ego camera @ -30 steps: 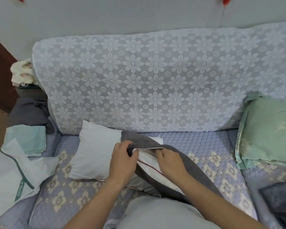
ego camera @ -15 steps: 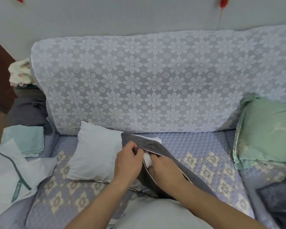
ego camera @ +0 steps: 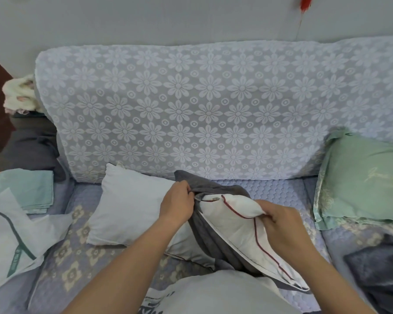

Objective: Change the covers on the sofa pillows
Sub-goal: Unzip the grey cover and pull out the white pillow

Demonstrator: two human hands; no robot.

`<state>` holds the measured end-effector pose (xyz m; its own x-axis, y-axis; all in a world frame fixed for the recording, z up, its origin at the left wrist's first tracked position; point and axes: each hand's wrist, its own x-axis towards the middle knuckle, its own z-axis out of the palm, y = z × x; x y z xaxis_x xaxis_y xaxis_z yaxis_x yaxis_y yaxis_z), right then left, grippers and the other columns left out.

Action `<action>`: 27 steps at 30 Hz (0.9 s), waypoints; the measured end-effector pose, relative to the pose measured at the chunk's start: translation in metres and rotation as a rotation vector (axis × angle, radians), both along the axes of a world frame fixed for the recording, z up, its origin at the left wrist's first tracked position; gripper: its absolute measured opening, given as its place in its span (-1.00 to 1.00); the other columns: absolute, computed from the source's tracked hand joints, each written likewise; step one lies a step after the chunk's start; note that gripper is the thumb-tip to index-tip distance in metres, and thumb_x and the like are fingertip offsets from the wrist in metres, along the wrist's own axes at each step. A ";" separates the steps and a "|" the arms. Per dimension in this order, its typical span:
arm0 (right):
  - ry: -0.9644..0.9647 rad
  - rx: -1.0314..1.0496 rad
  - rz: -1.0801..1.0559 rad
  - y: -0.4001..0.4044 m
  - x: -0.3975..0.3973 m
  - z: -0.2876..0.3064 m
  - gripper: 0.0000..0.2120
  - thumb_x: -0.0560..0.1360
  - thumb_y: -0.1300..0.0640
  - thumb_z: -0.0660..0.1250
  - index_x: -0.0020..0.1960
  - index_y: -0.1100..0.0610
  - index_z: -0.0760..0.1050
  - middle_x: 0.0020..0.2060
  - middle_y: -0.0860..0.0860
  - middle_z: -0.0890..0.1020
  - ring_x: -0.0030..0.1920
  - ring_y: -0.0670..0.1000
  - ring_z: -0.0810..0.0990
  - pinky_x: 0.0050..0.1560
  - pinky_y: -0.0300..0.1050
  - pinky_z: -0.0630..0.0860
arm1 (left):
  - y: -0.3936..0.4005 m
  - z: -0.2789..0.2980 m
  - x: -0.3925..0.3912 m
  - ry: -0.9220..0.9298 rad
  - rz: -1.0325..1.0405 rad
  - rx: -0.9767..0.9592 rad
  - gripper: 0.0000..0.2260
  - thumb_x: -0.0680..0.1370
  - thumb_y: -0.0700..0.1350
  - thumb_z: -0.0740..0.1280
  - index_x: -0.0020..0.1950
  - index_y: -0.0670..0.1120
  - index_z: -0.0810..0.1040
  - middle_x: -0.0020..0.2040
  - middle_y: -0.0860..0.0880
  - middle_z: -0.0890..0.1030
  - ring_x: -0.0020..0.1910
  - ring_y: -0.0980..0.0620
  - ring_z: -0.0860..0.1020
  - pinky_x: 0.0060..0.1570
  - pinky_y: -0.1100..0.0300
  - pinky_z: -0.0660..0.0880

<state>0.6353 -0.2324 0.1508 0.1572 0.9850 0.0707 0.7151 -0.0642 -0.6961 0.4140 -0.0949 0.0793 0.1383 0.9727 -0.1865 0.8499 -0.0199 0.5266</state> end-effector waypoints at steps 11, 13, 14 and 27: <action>0.163 0.074 0.079 0.000 0.019 0.028 -0.59 0.52 0.46 0.33 0.08 -0.02 0.69 -0.03 -0.32 0.69 0.01 -0.29 0.65 -0.02 -0.45 0.48 | 0.001 0.020 -0.003 -0.071 -0.153 0.108 -0.75 0.60 -0.01 0.22 0.26 0.02 0.46 0.24 0.02 0.52 0.20 -0.02 0.49 0.13 -0.01 0.49; 0.251 0.046 0.036 0.001 0.015 0.027 -0.59 0.54 0.45 0.29 0.06 -0.03 0.69 -0.04 -0.28 0.70 0.02 -0.26 0.65 0.02 -0.40 0.50 | -0.015 0.023 0.003 -0.228 -0.219 0.027 -0.58 0.57 0.13 0.25 0.42 0.09 0.44 0.37 0.11 0.47 0.35 0.07 0.40 0.35 0.05 0.39; 0.333 0.025 -0.011 0.000 0.009 0.024 -0.60 0.56 0.43 0.26 0.04 -0.03 0.68 -0.06 -0.26 0.71 -0.01 -0.24 0.65 0.00 -0.40 0.49 | -0.022 0.022 0.006 -0.241 -0.239 0.024 -0.53 0.55 0.21 0.23 0.43 0.10 0.44 0.38 0.12 0.46 0.37 0.08 0.38 0.39 0.07 0.36; 0.953 0.104 -0.465 0.002 -0.030 -0.001 -0.56 0.65 0.34 0.12 -0.14 -0.03 0.66 -0.23 0.00 0.65 -0.16 0.00 0.54 -0.07 -0.07 0.41 | 0.007 0.017 -0.032 0.162 0.072 -0.314 -0.62 0.53 -0.12 0.22 0.31 0.13 0.56 0.25 -0.08 0.60 0.20 -0.20 0.57 0.13 0.06 0.45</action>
